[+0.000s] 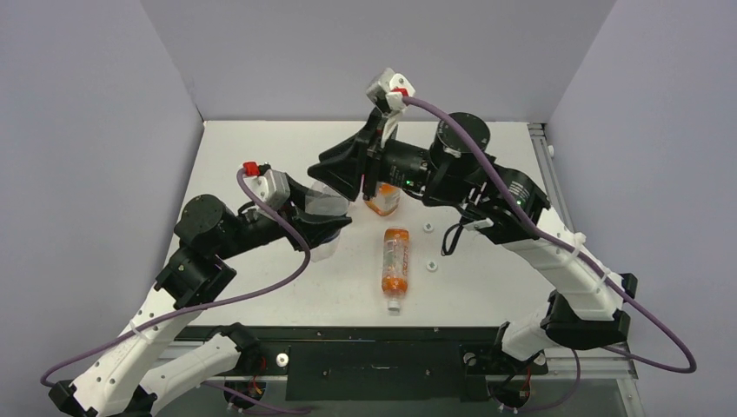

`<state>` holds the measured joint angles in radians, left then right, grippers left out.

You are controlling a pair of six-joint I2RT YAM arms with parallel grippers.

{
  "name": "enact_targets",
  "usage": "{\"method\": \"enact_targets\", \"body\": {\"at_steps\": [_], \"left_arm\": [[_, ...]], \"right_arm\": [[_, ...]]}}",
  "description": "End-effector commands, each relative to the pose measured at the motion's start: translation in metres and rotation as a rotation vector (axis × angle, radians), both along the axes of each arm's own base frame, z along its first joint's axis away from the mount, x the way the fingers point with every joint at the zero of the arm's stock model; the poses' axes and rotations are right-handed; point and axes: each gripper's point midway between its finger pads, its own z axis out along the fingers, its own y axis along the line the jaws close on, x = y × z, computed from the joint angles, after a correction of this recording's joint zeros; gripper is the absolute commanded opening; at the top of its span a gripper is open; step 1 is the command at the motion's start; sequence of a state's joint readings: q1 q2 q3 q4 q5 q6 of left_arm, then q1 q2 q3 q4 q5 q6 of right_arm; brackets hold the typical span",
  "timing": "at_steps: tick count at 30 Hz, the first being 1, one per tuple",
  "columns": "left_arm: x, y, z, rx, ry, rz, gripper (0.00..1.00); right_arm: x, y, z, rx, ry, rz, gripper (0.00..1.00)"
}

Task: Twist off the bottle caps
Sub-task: Unscrew the bottle cap from the plastic bottle.

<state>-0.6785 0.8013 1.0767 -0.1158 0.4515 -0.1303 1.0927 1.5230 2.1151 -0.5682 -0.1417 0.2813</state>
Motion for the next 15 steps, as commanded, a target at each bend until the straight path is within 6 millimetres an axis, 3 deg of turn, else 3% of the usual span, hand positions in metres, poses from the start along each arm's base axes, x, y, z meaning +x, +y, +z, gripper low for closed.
{"method": "enact_targets", "body": {"at_steps": [1, 5, 8, 9, 11, 12, 14, 15], "left_arm": [[-0.075, -0.005, 0.047, -0.092, -0.038, -0.357, 0.0], [-0.102, -0.005, 0.048, -0.069, -0.003, -0.508, 0.0], [-0.102, -0.005, 0.047, -0.065, -0.003, -0.506, 0.0], [-0.101, -0.005, 0.046, -0.064, -0.002, -0.502, 0.0], [-0.097, -0.006, 0.043, -0.062, -0.01, -0.486, 0.0], [-0.095, -0.006, 0.042, -0.059, -0.018, -0.472, 0.0], [-0.086, -0.006, 0.038, -0.052, -0.035, -0.429, 0.0], [-0.082, -0.006, 0.036, -0.049, -0.043, -0.407, 0.0]], "right_arm": [[-0.097, -0.028, 0.053, 0.148, -0.214, 0.472, 0.0], [-0.123, -0.034, 0.056, 0.181, -0.231, 0.607, 0.0], [-0.113, -0.031, 0.053, 0.167, -0.222, 0.56, 0.0], [-0.108, -0.03, 0.052, 0.158, -0.219, 0.534, 0.05], [-0.086, -0.029, 0.049, 0.137, -0.204, 0.407, 0.36], [-0.069, -0.031, 0.048, 0.128, -0.191, 0.304, 0.6], [-0.04, -0.039, 0.049, 0.135, -0.174, 0.111, 0.75], [-0.033, -0.043, 0.047, 0.136, -0.169, 0.054, 0.77]]}}
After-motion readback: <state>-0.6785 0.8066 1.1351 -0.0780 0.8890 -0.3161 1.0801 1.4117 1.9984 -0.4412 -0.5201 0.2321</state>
